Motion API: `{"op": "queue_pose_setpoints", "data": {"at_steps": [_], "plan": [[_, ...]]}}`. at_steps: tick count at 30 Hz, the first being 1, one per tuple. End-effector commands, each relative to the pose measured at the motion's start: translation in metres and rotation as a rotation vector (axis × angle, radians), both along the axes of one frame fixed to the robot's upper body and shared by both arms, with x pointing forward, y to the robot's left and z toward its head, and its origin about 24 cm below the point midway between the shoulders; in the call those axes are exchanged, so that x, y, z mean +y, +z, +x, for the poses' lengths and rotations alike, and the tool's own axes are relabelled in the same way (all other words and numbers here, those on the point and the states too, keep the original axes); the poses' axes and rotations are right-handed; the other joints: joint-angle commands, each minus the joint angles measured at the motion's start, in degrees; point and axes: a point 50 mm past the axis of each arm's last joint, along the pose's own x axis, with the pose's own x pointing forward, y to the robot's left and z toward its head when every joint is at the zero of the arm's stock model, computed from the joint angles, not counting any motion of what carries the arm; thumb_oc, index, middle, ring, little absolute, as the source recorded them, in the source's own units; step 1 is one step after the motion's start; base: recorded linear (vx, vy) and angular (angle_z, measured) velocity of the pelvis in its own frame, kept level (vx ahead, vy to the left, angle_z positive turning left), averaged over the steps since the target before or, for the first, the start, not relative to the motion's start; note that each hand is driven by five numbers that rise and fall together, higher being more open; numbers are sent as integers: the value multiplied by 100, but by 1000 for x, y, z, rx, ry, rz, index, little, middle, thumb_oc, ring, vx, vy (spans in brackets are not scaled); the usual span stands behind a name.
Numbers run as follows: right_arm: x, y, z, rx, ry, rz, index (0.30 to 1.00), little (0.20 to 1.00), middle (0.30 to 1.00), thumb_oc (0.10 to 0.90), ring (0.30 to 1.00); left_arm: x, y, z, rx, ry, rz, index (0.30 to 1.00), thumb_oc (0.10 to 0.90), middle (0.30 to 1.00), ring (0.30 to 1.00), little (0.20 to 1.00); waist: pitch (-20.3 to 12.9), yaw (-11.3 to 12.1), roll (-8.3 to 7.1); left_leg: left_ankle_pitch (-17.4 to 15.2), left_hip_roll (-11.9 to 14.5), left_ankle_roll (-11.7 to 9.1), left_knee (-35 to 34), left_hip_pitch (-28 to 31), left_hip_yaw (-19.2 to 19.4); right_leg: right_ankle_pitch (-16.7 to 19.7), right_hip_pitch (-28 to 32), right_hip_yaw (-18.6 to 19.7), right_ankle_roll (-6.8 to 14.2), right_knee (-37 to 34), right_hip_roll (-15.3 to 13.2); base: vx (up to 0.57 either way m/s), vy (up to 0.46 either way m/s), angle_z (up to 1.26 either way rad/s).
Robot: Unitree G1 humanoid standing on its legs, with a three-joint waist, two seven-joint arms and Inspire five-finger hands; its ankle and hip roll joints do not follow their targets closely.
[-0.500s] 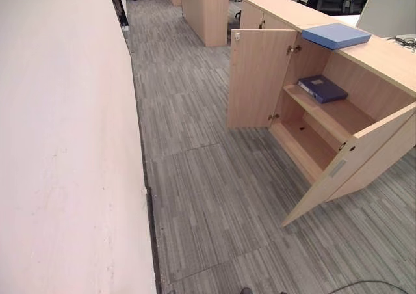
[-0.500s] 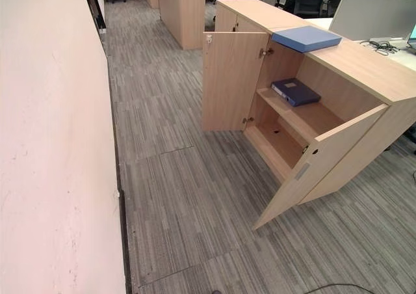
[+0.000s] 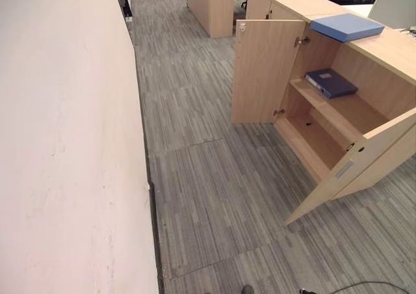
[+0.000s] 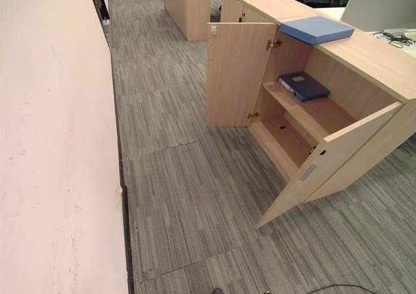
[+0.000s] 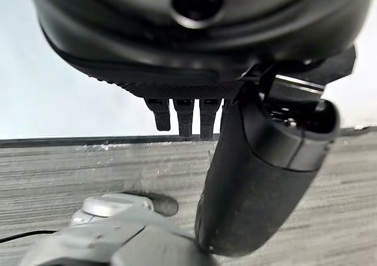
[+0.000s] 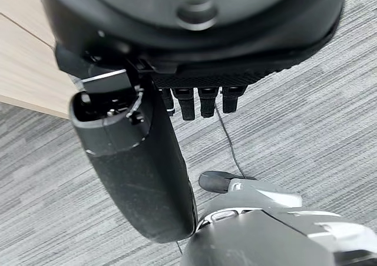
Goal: Put the empty folder in the office cabinet
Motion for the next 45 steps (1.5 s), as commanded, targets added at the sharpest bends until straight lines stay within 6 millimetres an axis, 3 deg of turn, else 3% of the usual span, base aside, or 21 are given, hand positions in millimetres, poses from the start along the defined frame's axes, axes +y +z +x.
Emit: {"op": "queue_pose_setpoints", "data": {"at_steps": [1,5,10,23,36,45], "plan": [[-11,2,-2,58,90,-29,900,900,900,800,900,-1,-1,4,47,-170,-5,900,800,900,900,900,-109,-76,-191,-227,29,-363,-265,5,258,68,404,-34,717,-236,-341,0,0,0],[-15,4,3,55,125,-36,900,900,900,800,900,1,0,9,85,-376,37,900,800,900,900,900,-108,-134,-159,-252,45,-362,-265,37,299,66,408,-4,716,-236,-331,1,-2,-2],[-16,5,5,53,147,-42,900,900,900,800,900,3,2,14,80,-406,55,900,800,900,900,900,-85,-156,-154,-273,64,-369,-265,80,307,45,440,0,713,-236,-322,0,0,0],[-16,6,9,-19,32,-20,900,900,900,800,900,4,2,15,81,-408,68,900,800,900,900,900,-57,-202,-156,-284,119,-401,-265,139,311,-20,494,-39,683,-236,-279,1,-7,-1],[-21,7,6,27,133,-55,900,900,900,800,900,7,3,17,73,-424,77,900,800,900,900,900,-22,-189,-130,-236,160,-438,-265,71,255,-41,449,-108,658,-236,-233,0,-20,-1],[-27,6,-7,94,131,-76,900,900,900,800,900,4,2,17,71,-418,71,900,800,900,900,900,35,-235,-16,-232,214,-476,-265,50,195,-99,451,-173,589,-236,-180,9,-24,2]]}}
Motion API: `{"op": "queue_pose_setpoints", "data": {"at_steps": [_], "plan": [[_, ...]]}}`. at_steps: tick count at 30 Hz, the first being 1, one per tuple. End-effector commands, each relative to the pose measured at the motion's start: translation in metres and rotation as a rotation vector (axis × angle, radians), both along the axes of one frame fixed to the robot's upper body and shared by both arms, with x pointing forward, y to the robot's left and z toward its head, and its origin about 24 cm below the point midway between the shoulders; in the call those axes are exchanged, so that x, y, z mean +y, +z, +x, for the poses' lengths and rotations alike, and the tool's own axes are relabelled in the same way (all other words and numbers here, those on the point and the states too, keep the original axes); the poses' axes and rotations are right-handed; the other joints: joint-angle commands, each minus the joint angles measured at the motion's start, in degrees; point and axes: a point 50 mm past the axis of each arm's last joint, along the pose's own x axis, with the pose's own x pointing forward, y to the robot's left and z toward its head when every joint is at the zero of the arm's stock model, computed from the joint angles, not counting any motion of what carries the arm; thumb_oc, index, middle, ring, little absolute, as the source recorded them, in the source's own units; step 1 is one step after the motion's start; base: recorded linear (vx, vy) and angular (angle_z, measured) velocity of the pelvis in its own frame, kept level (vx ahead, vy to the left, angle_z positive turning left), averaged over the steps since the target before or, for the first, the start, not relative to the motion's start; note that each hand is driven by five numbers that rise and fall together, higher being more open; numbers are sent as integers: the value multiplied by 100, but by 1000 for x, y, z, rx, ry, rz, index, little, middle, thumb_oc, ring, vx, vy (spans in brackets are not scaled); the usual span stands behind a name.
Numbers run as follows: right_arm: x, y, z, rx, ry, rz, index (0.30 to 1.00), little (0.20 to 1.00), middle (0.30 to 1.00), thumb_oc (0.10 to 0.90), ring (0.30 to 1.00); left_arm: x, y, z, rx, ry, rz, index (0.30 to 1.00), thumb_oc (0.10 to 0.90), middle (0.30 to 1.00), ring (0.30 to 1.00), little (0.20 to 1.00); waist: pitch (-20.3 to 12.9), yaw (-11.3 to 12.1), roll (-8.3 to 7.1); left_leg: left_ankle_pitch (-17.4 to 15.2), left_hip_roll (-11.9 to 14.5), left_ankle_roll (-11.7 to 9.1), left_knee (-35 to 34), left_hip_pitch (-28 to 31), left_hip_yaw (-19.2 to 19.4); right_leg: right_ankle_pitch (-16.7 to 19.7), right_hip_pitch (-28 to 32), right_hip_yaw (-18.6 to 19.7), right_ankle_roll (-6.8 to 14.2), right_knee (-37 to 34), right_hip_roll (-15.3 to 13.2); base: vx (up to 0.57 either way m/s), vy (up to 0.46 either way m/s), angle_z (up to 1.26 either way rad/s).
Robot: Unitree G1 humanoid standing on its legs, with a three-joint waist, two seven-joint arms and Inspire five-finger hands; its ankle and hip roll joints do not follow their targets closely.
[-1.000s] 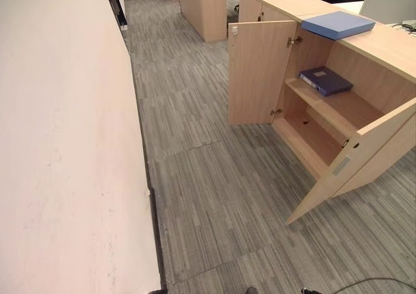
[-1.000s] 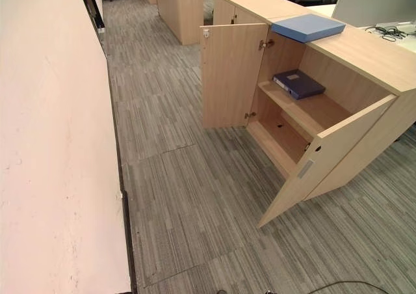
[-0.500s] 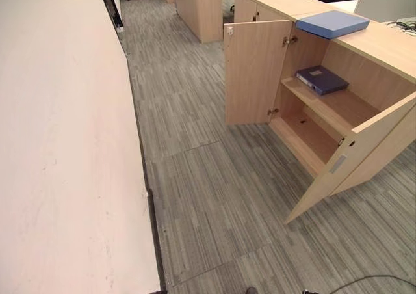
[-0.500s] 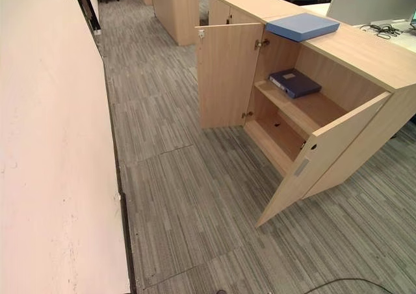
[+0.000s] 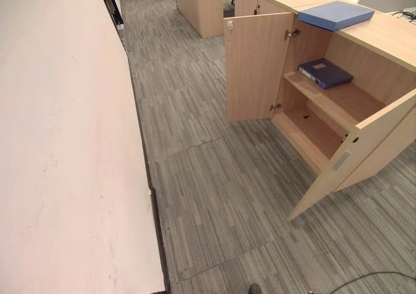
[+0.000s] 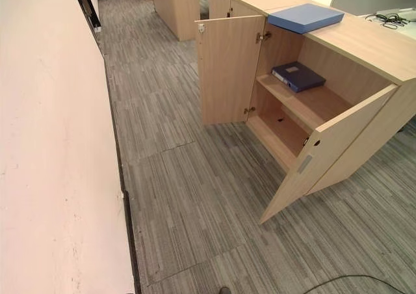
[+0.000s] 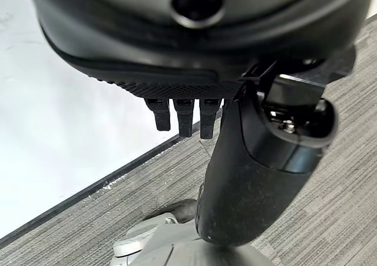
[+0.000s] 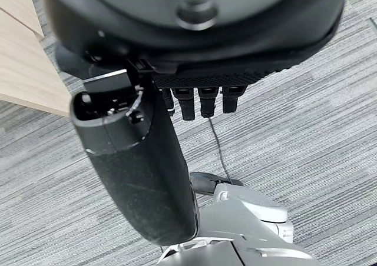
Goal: Put the empty folder in the office cabinet
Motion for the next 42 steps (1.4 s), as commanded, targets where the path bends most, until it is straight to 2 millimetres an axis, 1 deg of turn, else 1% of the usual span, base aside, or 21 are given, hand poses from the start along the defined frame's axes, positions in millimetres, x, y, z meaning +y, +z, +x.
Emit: {"op": "queue_pose_setpoints", "data": {"at_steps": [1,4,7,9,11,14,15,18,23,25,26,28,32,33,34,36,37,39,40,41,42], "plan": [[-8,2,-2,41,33,-31,900,900,900,800,900,3,1,5,-2,15,14,900,800,900,900,900,-46,-66,-329,-211,186,-418,-198,-45,126,-213,259,-233,599,35,-247,23,-76,17],[-4,2,4,7,42,-32,900,900,900,800,900,1,1,7,-16,37,5,900,800,900,900,900,33,-54,-329,-129,280,-411,-164,-44,119,-318,189,-175,502,206,-187,3,-96,10],[-2,3,11,-20,53,-19,900,900,900,800,900,2,3,17,-43,61,13,900,800,900,900,900,371,28,-541,-389,234,-419,1377,-895,99,-523,-5,-115,345,603,-299,-97,-167,2],[-7,4,9,-9,58,-40,900,900,900,800,900,2,3,18,-50,94,7,900,800,900,900,900,404,103,-547,-262,241,-396,1407,-1290,-42,-596,-22,-137,327,658,-303,25,-114,8],[-9,4,8,-6,64,-46,900,900,900,800,900,3,2,15,-45,111,9,900,800,900,900,900,392,151,-557,-171,214,-376,1355,-1463,-154,-631,-14,-127,315,693,-292,95,-50,10],[-6,4,10,1,120,-48,900,900,900,800,900,3,1,6,-29,156,2,900,800,900,900,900,393,333,-518,329,176,-404,984,-1790,-499,-740,104,-21,309,684,-176,185,-13,6],[-5,4,11,13,169,-59,900,900,900,800,900,4,0,1,-19,171,4,900,800,900,900,900,441,462,-501,573,276,-456,658,-1973,-685,-838,241,79,310,655,-132,174,-7,-24],[-6,4,13,15,196,-65,900,900,900,800,900,6,0,-4,-7,177,9,900,800,900,900,900,482,583,-484,739,394,-515,166,-2120,-819,-929,444,226,346,577,-113,209,26,-41],[-4,3,13,17,203,-56,900,900,900,800,900,6,-2,-20,39,197,16,900,800,900,900,900,406,746,-389,822,682,-706,-198,-2373,-738,-1077,923,604,411,391,-53,285,98,-39],[-3,2,10,29,206,-50,900,900,900,800,900,9,-2,-25,55,195,30,900,800,900,900,900,308,753,-324,1056,716,-792,-198,-2287,-719,-1123,1040,642,432,313,-61,278,199,-53],[1,1,5,48,214,-38,900,900,900,800,900,13,-1,-24,48,198,41,900,800,900,900,900,221,782,-314,1260,735,-783,-198,-2196,-630,-1140,1099,643,505,282,-163,371,290,-59],[2,-1,1,67,223,-32,900,900,900,800,900,17,0,-21,38,196,50,900,800,900,900,900,113,807,-361,1341,687,-752,-198,-2120,-560,-1099,1077,662,605,290,-316,350,306,-48],[9,0,16,22,242,-8,900,900,900,800,900,29,6,-2,-28,173,82,900,800,900,900,900,-128,842,-501,968,198,-344,-198,-1831,-248,-684,697,673,1087,1092,-1041,360,471,-33],[9,3,28,-14,268,-10,900,900,900,800,900,34,9,4,-45,128,101,900,800,900,900,900,-105,792,-496,669,-206,-30,-198,-1497,-184,171,106,581,1177,2586,-1595,232,454,-29],[8,3,28,-14,268,-10,900,900,900,800,900,34,9,4,-45,128,100,900,800,900,900,900,-115,798,-486,672,-193,-31,-198,-1509,-182,184,93,585,1174,2577,-1582,210,462,-7],[6,6,37,-39,294,-25,900,900,900,800,900,36,11,10,-63,114,102,900,800,900,900,900,-16,754,-439,537,-443,140,-198,-1285,-265,899,-118,430,1044,3418,-1875,136,265,26],[7,8,42,-55,315,-30,900,900,900,800,900,37,11,9,-61,108,105,900,800,900,900,900,30,725,-393,442,-508,195,-198,-1134,-335,1080,-280,369,973,3775,-1949,195,275,56],[7,12,55,-101,342,-47,900,900,900,800,900,38,12,10,-68,94,109,900,800,900,900,900,178,665,-325,339,-549,248,-198,-874,-466,996,-686,267,871,4272,-1985,216,168,39],[3,20,74,-171,345,-68,900,900,900,800,900,38,12,10,-68,82,115,900,800,900,900,900,360,566,-210,281,-461,230,-198,-672,-553,507,-1147,104,731,4142,-1759,180,64,25],[3,20,74,-172,345,-68,900,900,900,800,900,38,12,10,-68,82,115,900,800,900,900,900,370,565,-213,279,-463,228,-198,-663,-553,498,-1141,104,728,4149,-1762,189,32,30],[26,30,115,-271,360,-68,900,900,900,800,900,36,10,8,-50,54,122,900,800,900,900,900,433,591,-133,248,-445,220,-198,-568,-584,360,-1323,-45,706,3929,-1669,111,2,33]]}}
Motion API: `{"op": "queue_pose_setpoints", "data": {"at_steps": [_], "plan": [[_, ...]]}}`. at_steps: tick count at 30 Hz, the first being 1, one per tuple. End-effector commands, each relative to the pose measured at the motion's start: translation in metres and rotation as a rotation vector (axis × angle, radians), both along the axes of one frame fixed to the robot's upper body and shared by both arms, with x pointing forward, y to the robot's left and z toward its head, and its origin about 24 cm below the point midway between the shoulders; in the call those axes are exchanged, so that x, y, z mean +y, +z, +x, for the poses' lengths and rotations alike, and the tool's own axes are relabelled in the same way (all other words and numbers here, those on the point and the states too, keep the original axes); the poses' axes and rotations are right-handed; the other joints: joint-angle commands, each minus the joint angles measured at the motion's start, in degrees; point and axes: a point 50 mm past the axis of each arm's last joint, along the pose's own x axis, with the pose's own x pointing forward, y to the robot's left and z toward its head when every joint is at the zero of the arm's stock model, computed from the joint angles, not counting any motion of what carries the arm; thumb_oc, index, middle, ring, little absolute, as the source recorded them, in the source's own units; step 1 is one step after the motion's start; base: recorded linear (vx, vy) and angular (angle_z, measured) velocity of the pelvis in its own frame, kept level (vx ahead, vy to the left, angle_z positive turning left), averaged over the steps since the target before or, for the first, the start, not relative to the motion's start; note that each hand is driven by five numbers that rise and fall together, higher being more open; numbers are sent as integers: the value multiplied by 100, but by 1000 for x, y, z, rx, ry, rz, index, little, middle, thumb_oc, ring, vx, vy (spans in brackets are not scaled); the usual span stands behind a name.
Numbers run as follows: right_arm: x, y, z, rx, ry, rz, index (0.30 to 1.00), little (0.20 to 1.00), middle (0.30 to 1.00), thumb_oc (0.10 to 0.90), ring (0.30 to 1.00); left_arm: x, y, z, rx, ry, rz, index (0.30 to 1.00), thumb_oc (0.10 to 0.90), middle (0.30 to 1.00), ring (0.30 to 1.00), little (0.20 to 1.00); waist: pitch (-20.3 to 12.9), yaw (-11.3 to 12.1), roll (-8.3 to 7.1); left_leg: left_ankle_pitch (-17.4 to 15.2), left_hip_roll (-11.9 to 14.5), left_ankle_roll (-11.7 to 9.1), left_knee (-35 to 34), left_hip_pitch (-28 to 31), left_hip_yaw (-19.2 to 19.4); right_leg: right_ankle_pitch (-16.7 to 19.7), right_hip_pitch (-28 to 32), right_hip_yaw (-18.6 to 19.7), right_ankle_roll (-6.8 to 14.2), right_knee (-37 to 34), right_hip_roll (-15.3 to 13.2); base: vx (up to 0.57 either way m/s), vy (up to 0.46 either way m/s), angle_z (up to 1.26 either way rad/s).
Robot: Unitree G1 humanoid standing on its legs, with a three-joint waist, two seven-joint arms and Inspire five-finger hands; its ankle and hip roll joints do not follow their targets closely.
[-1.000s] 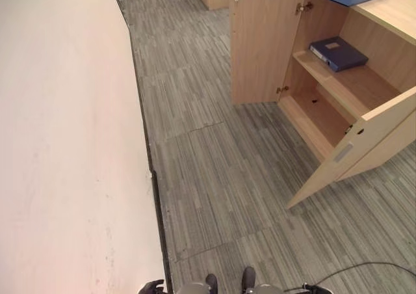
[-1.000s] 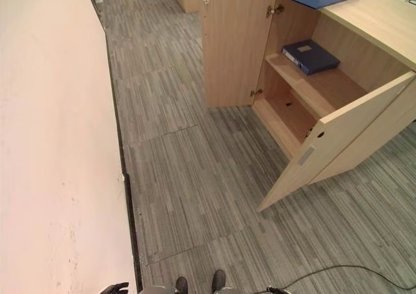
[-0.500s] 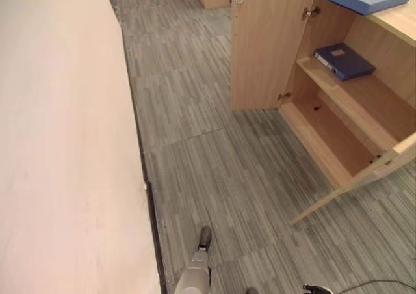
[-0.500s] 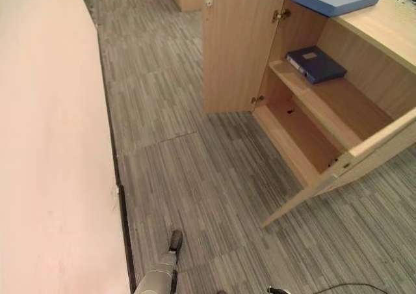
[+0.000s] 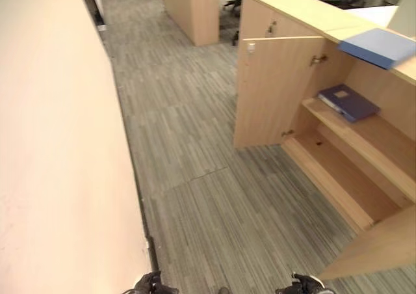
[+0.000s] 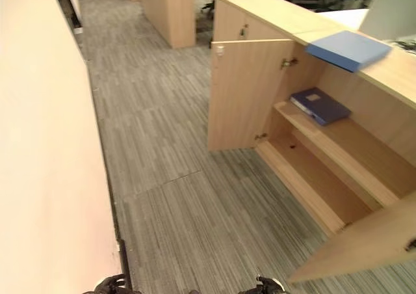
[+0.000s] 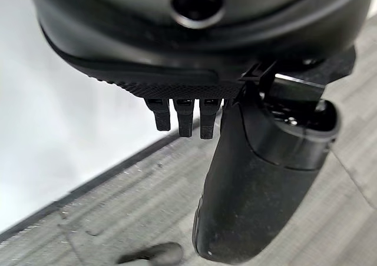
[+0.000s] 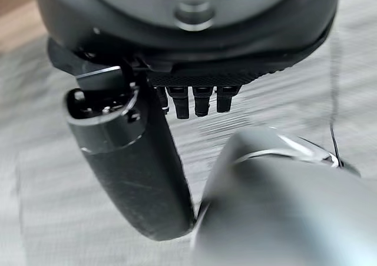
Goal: Put the empty folder in the office cabinet
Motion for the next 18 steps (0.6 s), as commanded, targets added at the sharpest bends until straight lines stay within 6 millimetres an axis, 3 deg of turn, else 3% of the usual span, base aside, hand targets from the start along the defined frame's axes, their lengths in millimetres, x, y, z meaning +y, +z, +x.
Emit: {"op": "queue_pose_setpoints", "data": {"at_steps": [1,4,6,7,8,12,15,18], "plan": [[10,24,60,-193,57,-32,900,900,900,800,900,19,2,-20,34,24,75,900,800,900,900,900,659,-78,158,79,586,-962,-143,-261,-298,1067,47,-425,-52,-1793,571,146,-1,5],[13,27,61,-252,47,-28,900,900,900,800,900,14,0,-22,24,44,68,900,800,900,900,900,881,-316,112,-138,554,-1048,-143,12,-225,1295,-269,-571,71,-3303,1054,189,-49,5],[11,25,53,-253,13,-15,900,900,900,800,900,14,1,-19,12,67,65,900,800,900,900,900,877,-583,-70,-426,442,-1133,-143,291,-330,1722,-436,-325,261,-4783,1462,353,-134,-17],[11,25,53,-253,13,-15,900,900,900,800,900,14,1,-19,11,67,66,900,800,900,900,900,869,-589,-79,-415,432,-1131,-143,276,-335,1734,-444,-326,262,-4793,1451,374,-173,-13],[7,19,41,-207,-15,-16,900,900,900,800,900,12,0,-16,8,70,61,900,800,900,900,900,799,-613,-150,-523,361,-1142,-143,309,-448,1819,-312,-318,264,-5327,1506,174,-91,40],[1,14,31,-166,-33,-29,900,900,900,800,900,7,-2,-21,21,92,50,900,800,900,900,900,603,-577,-180,-707,425,-1153,-143,386,-442,1971,-135,-744,230,-5312,1437,272,-151,38],[-13,11,15,-119,-123,-31,900,900,900,800,900,4,-4,-26,48,87,35,900,800,900,900,900,399,-635,-88,-956,827,-1296,-143,683,-363,1669,-92,-913,89,-4918,1531,411,-227,-6],[-19,10,9,-108,-177,-33,900,900,900,800,900,2,-4,-22,46,75,34,900,800,900,900,900,368,-681,-70,-962,1008,-1389,-143,718,-328,1509,-90,-941,37,-4785,1567,249,-173,15]]}}
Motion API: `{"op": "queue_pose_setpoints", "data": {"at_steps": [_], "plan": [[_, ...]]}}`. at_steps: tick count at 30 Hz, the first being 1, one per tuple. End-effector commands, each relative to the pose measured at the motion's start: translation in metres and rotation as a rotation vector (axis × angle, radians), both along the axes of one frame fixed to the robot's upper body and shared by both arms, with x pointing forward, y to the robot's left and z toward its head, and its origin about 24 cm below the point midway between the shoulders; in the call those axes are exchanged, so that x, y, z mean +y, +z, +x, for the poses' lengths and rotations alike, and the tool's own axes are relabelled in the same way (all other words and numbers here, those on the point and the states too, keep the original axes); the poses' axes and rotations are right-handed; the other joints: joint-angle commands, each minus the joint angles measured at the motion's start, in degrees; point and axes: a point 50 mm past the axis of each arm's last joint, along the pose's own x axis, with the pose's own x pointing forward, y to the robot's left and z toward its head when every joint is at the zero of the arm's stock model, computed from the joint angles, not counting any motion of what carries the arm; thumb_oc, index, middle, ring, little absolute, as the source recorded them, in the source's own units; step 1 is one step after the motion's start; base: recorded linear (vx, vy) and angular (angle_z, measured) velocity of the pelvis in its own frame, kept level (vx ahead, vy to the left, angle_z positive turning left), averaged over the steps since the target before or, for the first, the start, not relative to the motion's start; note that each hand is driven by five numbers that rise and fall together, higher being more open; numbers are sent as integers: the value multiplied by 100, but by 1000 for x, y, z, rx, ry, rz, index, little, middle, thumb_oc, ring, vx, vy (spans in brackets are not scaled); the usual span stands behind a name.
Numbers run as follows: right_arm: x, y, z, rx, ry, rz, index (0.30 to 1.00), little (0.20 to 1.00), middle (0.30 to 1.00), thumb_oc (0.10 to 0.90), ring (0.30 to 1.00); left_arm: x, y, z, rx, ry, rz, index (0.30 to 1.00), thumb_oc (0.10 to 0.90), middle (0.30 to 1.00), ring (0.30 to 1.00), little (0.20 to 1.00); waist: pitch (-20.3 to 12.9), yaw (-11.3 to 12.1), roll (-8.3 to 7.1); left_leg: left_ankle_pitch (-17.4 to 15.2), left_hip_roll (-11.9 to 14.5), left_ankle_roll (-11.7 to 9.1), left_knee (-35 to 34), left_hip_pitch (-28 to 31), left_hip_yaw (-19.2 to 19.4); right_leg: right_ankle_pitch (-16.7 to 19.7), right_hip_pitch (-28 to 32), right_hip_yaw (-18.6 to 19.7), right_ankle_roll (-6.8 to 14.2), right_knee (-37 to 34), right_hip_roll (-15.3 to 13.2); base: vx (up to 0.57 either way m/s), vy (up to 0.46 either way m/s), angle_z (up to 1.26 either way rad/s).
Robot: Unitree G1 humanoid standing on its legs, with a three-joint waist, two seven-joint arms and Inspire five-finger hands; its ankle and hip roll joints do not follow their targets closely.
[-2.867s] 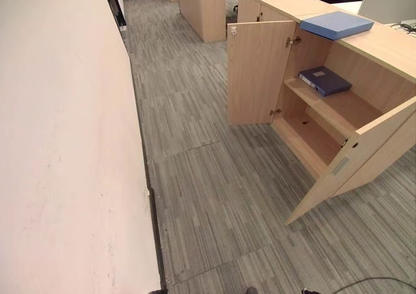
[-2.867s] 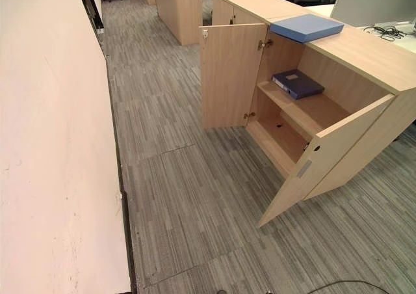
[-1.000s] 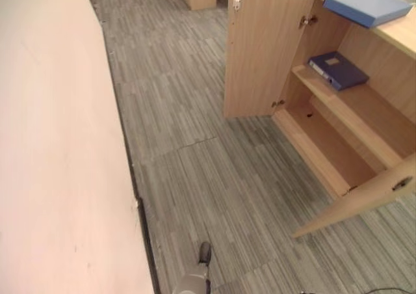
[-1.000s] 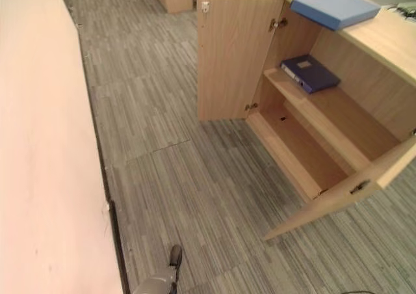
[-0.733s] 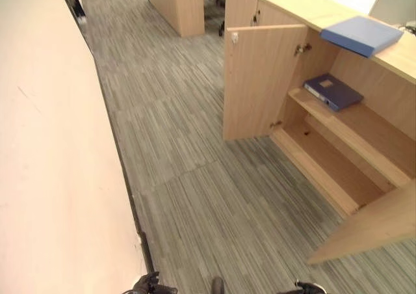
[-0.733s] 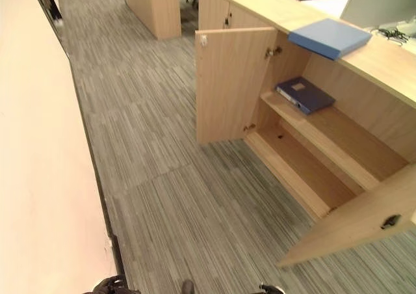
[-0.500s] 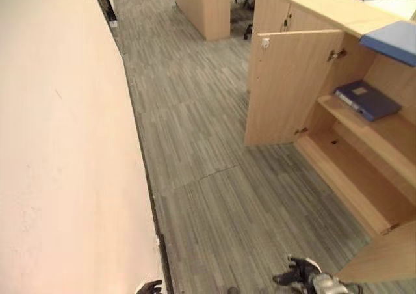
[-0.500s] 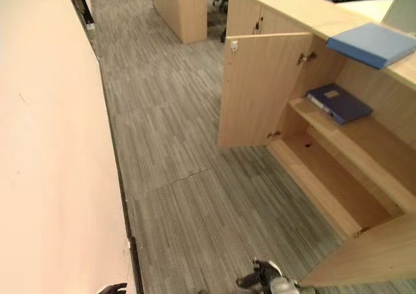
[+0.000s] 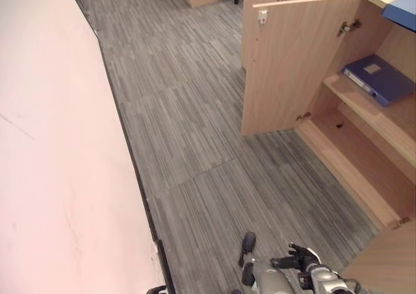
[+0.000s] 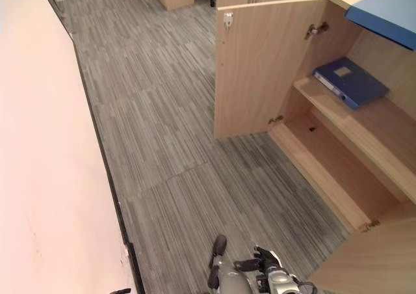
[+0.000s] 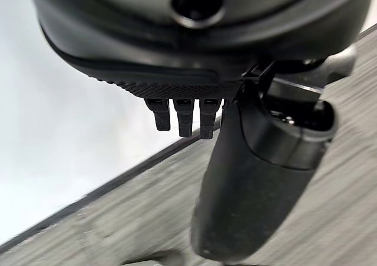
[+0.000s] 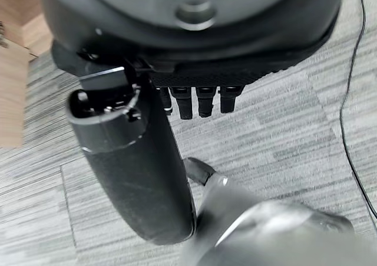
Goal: Put the empty folder in the office cabinet
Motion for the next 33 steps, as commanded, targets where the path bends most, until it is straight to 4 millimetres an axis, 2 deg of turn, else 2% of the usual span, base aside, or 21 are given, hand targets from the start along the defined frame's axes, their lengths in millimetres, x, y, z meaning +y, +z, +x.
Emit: {"op": "queue_pose_setpoints", "data": {"at_steps": [1,7,8,9,11,12,13,14,15,16,18,19,20,21,22,23,26,27,28,29,33], "plan": [[-15,-1,-11,27,-56,-25,900,900,900,800,900,17,2,-5,38,-8,65,900,800,900,900,900,-204,-128,-28,55,1326,-77,-1328,297,-158,-203,-93,178,1685,189,-52,268,-204,8],[-30,-2,-29,68,-137,-46,900,900,900,800,900,13,7,20,-50,-38,63,900,800,900,900,900,-267,-209,-21,198,1658,-285,-1068,406,47,-658,172,123,1496,294,115,237,-185,5],[-30,-3,-33,71,-160,-38,900,900,900,800,900,12,8,22,-66,-27,57,900,800,900,900,900,-263,-185,-30,420,1763,-407,-448,238,182,-861,371,185,1372,294,241,196,-197,9],[-30,-4,-33,71,-160,-37,900,900,900,800,900,13,8,22,-66,-27,57,900,800,900,900,900,-275,-195,-46,437,1746,-402,-448,215,171,-853,354,180,1374,292,221,168,-191,-7],[-30,-4,-35,74,-177,-33,900,900,900,800,900,14,9,22,-64,-26,61,900,800,900,900,900,-252,-174,-109,664,1730,-473,197,16,263,-951,553,260,1288,237,284,117,-148,-20],[-29,-5,-37,76,-185,-24,900,900,900,800,900,16,8,17,-49,-11,62,900,800,900,900,900,-187,-130,-182,891,1700,-482,1026,-232,303,-1067,782,393,1170,191,355,186,-184,-30],[-29,-5,-37,71,-188,-25,900,900,900,800,900,16,7,14,-40,0,63,900,800,900,900,900,-146,-101,-224,1024,1662,-460,1350,-375,290,-1115,858,467,1124,191,367,167,-148,-51],[-29,-5,-36,71,-188,-23,900,900,900,800,900,17,6,11,-32,10,63,900,800,900,900,900,-100,-67,-242,1031,1645,-411,1545,-547,297,-1153,931,550,1093,184,376,132,-80,-68],[-28,-5,-37,77,-182,-23,900,900,900,800,900,16,5,5,-12,20,59,900,800,900,900,900,-54,5,-344,826,1558,-255,1748,-986,311,-1202,1070,672,1086,168,310,82,-34,-81],[-28,-5,-37,77,-182,-24,900,900,900,800,900,16,5,5,-11,20,59,900,800,900,900,900,-48,15,-332,802,1573,-254,1780,-991,317,-1205,1073,679,1086,171,324,106,-18,-50],[-29,-6,-41,93,-172,-30,900,900,900,800,900,16,3,-2,12,31,57,900,800,900,900,900,-1,141,-445,411,1509,-74,1529,-1368,305,-1262,1251,838,1141,131,259,117,8,-36],[-29,-7,-43,101,-166,-33,900,900,900,800,900,17,3,-4,19,35,57,900,800,900,900,900,48,197,-476,342,1503,-53,1351,-1545,243,-1290,1350,902,1165,124,244,139,13,-39],[-29,-8,-45,111,-162,-34,900,900,900,800,900,17,2,-6,24,42,57,900,800,900,900,900,78,239,-480,489,1505,-77,1076,-1687,145,-1313,1429,967,1178,124,252,140,22,-58],[-28,-8,-48,119,-159,-35,900,900,900,800,900,17,2,-8,28,49,54,900,800,900,900,900,83,283,-448,815,1514,-129,578,-1777,10,-1340,1517,1034,1179,103,297,251,48,-54],[-28,-10,-53,139,-147,-40,900,900,900,800,900,18,2,-12,37,66,49,900,800,900,900,900,94,385,-321,1422,1617,-215,-338,-1934,-350,-1426,1703,1185,1163,90,455,206,40,-52],[-28,-10,-53,139,-147,-40,900,900,900,800,900,18,2,-12,37,66,49,900,800,900,900,900,109,388,-327,1442,1614,-216,-382,-1893,-344,-1432,1722,1188,1163,90,448,231,39,-25],[-27,-12,-61,165,-138,-43,900,900,900,800,900,20,1,-19,48,109,40,900,800,900,900,900,182,539,-290,1741,1585,-302,-1264,-2451,-864,-1613,1999,1556,1119,86,559,285,37,-46],[-24,-15,-68,188,-132,-31,900,900,900,800,900,22,0,-29,85,142,31,900,800,900,900,900,153,612,-221,1770,1476,-341,-1328,-2594,-1310,-1748,2151,2011,1056,147,747,325,62,-78],[-24,-15,-68,188,-132,-31,900,900,900,800,900,22,0,-29,85,142,32,900,800,900,900,900,162,624,-224,1764,1479,-340,-1328,-2580,-1297,-1751,2159,2023,1055,151,743,411,161,-116],[-24,-16,-71,197,-128,-27,900,900,900,800,900,23,-1,-38,105,163,29,900,800,900,900,900,89,685,-145,1934,1393,-363,-1276,-2421,-1653,-1814,2217,2308,1031,184,824,176,100,-111],[-19,-18,-74,204,-131,-2,900,900,900,800,900,28,0,-40,116,155,41,900,800,900,900,900,-18,654,-112,2012,1296,-331,-1019,-2165,-1748,-1859,2297,2559,1110,121,733,239,177,-129]]}}
